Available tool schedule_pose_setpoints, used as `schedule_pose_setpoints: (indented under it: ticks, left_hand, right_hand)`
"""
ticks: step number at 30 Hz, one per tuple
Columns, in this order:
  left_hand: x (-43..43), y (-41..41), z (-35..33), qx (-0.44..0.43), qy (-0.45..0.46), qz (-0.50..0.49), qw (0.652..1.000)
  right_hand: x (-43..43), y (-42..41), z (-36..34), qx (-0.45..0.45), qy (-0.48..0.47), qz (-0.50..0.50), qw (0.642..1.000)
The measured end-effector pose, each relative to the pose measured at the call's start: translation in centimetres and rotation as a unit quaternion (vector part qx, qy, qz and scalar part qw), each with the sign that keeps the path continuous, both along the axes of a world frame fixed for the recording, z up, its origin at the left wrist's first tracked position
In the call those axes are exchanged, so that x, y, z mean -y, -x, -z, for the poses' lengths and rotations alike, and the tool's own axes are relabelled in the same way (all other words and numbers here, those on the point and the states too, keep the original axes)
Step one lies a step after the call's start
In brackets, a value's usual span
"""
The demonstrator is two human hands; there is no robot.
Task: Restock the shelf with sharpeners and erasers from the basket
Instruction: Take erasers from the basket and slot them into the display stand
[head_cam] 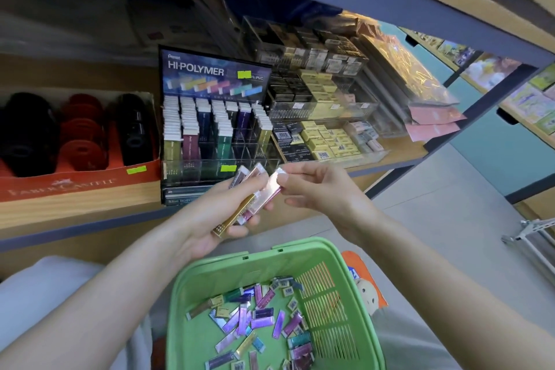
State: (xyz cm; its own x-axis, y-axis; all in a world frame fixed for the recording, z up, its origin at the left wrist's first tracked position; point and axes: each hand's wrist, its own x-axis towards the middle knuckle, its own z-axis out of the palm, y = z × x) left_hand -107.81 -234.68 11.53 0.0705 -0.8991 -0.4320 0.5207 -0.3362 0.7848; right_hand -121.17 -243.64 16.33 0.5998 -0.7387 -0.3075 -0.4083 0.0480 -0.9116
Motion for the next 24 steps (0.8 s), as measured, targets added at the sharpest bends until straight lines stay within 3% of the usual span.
schedule_pose_setpoints:
  ticks: [4, 10, 16, 24]
  left_hand:
    - [-1.1, -1.3, -0.3, -0.018, 0.026, -0.023, 0.999]
    - [-2.9, -3.8, -0.7, 0.018, 0.063, -0.126, 0.990]
    - [-4.7, -6.0, -0.9, 0.006, 0.058, -0.199, 0.978]
    - [-6.0, -7.6, -1.2, -0.015, 0.079, -0.230, 0.970]
  right_hand:
    - [-0.9, -1.7, -0.6, 0.007, 0.032, -0.016, 0.999]
    - [-1.5, -4.5, -1.4, 0.055, -0.016, -0.012, 0.998]
    - [-1.4, -6.9, -2.5, 0.089, 0.009, 0.010, 0.996]
    - [-3.4, -9.0, -2.5, -0.005, 0.046, -0.099, 0.994]
